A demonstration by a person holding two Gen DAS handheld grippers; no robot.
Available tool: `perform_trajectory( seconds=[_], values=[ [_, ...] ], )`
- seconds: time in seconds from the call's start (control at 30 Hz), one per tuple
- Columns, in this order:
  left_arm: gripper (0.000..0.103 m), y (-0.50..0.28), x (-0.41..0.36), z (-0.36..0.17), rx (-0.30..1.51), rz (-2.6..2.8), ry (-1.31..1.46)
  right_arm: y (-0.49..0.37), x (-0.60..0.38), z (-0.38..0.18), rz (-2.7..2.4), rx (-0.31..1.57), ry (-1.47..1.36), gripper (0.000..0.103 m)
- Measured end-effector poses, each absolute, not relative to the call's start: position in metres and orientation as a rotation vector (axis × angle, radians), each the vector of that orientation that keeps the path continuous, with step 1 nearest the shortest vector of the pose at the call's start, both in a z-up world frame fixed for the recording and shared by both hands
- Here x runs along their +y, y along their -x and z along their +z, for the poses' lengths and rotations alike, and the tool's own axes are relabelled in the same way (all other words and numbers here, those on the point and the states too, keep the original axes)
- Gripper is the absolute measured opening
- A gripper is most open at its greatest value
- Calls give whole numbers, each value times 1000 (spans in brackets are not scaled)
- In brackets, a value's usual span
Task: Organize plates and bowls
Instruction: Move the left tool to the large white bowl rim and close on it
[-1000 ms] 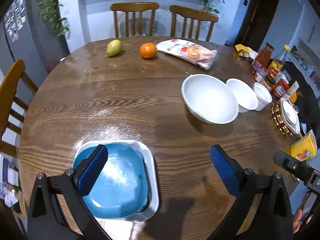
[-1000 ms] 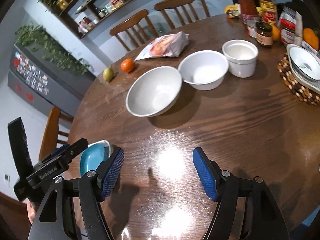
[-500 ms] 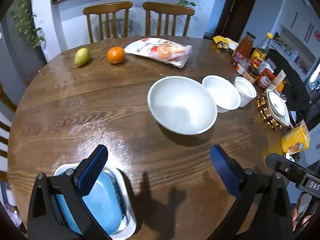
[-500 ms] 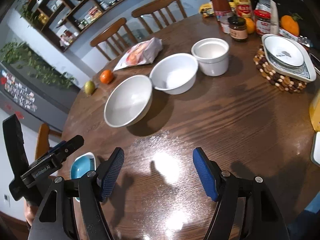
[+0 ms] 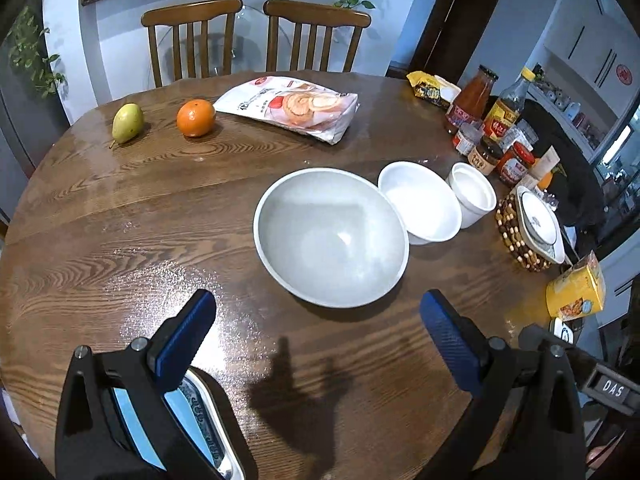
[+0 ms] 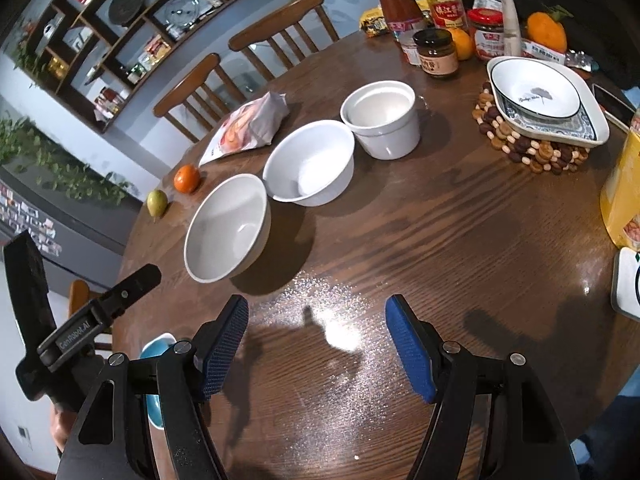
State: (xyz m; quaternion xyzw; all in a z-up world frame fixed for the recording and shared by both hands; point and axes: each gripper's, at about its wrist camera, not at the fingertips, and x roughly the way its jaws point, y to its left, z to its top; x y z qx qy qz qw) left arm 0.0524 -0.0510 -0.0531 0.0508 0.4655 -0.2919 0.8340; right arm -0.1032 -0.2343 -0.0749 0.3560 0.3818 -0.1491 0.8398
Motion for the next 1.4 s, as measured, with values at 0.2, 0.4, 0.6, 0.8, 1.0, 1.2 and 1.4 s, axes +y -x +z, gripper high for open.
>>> perform_trajectory(
  seconds=[0.2, 0.4, 0.6, 0.8, 1.0, 1.2, 1.4],
  values=[
    [102, -59, -56, -51, 980, -616, -103, 103, -240, -76, -320, 803, -767, 72],
    [102, -72, -66, -58, 973, -558, -98, 97, -251, -78, -302, 801, -787, 72],
    [102, -94, -65, -77, 1029, -448, -90, 74, -261, -89, -246, 849, -794, 72],
    [102, -117, -62, -93, 1065, -366, -89, 35, -263, -103, -171, 901, -796, 72],
    [102, -135, -64, -107, 1100, -348, -87, -5, -258, -110, -104, 933, -776, 72],
    [102, -146, -67, -116, 1116, -376, -96, -30, -259, -112, -110, 957, -742, 72],
    [102, -150, -73, -126, 1145, -392, -94, -40, -265, -121, -96, 968, -770, 72]
  ],
)
